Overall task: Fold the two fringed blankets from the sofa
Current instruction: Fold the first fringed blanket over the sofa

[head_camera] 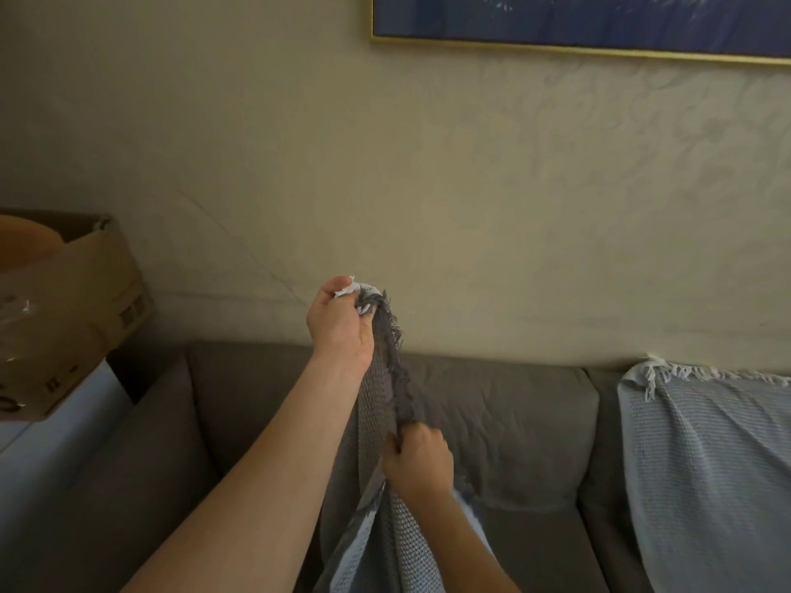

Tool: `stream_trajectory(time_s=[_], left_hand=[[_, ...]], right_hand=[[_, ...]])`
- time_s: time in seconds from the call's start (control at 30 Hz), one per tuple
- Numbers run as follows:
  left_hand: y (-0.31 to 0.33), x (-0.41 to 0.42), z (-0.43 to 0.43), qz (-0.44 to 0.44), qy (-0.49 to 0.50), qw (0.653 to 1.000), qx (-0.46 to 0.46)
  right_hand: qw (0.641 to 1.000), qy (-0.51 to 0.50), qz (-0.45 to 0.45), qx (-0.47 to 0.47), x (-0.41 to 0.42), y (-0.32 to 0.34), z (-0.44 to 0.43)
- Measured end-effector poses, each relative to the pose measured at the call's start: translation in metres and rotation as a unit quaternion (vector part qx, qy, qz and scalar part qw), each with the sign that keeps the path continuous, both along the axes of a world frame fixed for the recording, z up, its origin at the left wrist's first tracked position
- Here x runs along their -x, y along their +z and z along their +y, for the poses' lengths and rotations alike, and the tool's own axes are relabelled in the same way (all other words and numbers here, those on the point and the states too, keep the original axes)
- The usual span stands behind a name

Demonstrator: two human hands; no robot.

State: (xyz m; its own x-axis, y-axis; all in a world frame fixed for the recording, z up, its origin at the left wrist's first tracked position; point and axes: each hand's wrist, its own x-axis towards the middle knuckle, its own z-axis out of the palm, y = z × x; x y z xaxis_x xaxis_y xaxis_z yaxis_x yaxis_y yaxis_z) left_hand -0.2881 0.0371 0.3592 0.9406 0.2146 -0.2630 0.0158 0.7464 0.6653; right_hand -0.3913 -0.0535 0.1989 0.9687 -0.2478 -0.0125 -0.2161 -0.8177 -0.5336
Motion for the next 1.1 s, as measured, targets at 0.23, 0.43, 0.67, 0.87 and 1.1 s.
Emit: stream_trajectory(time_s=[0.23, 0.43, 0.67, 0.87, 1.1], left_hand=[[-0.011, -0.005, 0.002, 0.009, 0.019, 0.999, -0.035], [-0.018, -0.006, 0.005, 0.011, 0.024, 0.998, -0.050], [-0.013, -0.006, 0.005, 0.001, 0.034, 0.997, -0.068], [-0.006, -0.008, 0.004, -0.010, 0.023, 0.996, -0.082], [-0.004, -0.016, 0.018, 0.013, 0.086, 0.991, -0.106]], right_hand=[[0.999, 0.040, 0.004, -0.031, -0.010, -0.016, -0.027], [0.992, 0.032, -0.062, -0.101, -0.008, -0.028, -0.039], [0.979, -0.027, -0.121, -0.162, 0.001, -0.036, -0.047], [0.990, -0.015, -0.020, -0.137, -0.010, -0.049, -0.062], [0.970, -0.088, -0.050, -0.221, -0.024, -0.021, -0.072]])
